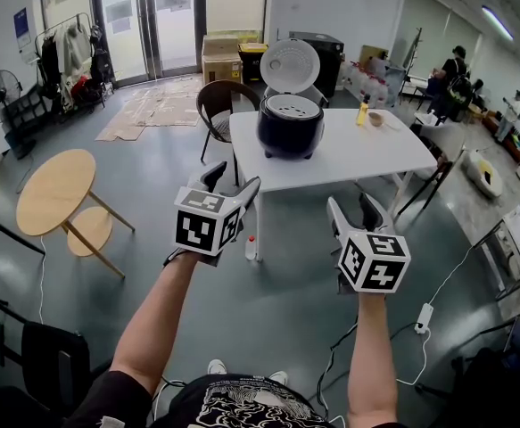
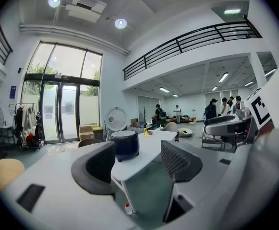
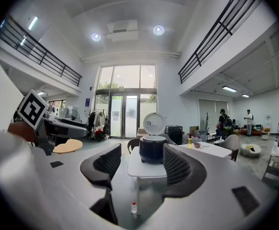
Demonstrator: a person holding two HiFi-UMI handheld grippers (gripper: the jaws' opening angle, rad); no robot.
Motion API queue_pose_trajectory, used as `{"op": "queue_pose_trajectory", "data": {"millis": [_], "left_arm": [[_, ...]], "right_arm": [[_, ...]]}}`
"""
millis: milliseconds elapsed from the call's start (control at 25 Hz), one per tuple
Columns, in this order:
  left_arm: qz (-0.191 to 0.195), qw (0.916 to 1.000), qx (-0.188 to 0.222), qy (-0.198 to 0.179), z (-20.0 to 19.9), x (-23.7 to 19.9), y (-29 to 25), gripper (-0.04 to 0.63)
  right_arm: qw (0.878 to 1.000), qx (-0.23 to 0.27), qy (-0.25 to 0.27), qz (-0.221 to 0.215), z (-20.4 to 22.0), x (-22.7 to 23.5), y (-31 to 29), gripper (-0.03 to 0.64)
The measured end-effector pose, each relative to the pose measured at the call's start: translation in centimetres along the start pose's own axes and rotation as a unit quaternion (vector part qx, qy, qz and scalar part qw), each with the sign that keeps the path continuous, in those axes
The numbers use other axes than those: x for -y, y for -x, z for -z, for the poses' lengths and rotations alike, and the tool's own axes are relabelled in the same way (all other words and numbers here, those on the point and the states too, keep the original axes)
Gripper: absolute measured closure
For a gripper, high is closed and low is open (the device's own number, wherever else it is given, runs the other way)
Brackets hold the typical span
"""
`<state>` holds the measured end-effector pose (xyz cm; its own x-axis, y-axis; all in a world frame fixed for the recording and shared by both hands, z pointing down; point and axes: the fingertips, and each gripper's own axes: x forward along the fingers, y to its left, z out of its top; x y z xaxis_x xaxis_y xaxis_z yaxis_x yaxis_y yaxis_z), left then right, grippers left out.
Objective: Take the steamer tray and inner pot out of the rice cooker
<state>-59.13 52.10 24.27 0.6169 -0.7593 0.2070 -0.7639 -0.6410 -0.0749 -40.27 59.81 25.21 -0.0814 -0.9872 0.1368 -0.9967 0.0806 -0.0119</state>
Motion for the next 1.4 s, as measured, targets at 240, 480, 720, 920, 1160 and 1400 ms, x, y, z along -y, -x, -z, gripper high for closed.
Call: {"op": "queue_pose_trajectory", "data": {"millis": [240, 480, 720, 920, 1160, 1400], "left_arm": [[-0.001, 1.0000, -0.007, -0.004, -0.1, 1.9, -1.0, 0.262], [-0.015, 0.9999, -0.001, -0.007, -0.8, 4.1, -2.3, 0.245], [-0.028, 0.9995, -0.003, -0.013, -1.1, 6.4, -4.0, 0.245], [-0.045, 0.9989, -0.002, -0.011, -0.8, 6.5, -5.8, 0.245], [-0.057, 0.9983, -0.005, -0.008, -1.1, 5.7, -9.6, 0.245], [-0.059, 0.9982, -0.007, -0.003, -1.0, 4.4, -17.6, 0.245]], "right_arm": [[1.000, 0.001, -0.004, -0.001, 0.1, 2.3, 0.4, 0.298], [1.000, 0.002, -0.006, -0.008, 0.1, 5.5, 1.1, 0.281], [1.000, 0.001, -0.002, -0.024, 0.4, 8.6, 0.9, 0.281], [0.999, 0.000, -0.001, -0.035, 1.3, 10.7, -0.5, 0.281], [0.999, -0.002, -0.001, -0.048, 1.5, 13.0, -4.2, 0.281], [0.998, -0.007, 0.006, -0.058, 1.8, 17.1, -11.1, 0.280]]}}
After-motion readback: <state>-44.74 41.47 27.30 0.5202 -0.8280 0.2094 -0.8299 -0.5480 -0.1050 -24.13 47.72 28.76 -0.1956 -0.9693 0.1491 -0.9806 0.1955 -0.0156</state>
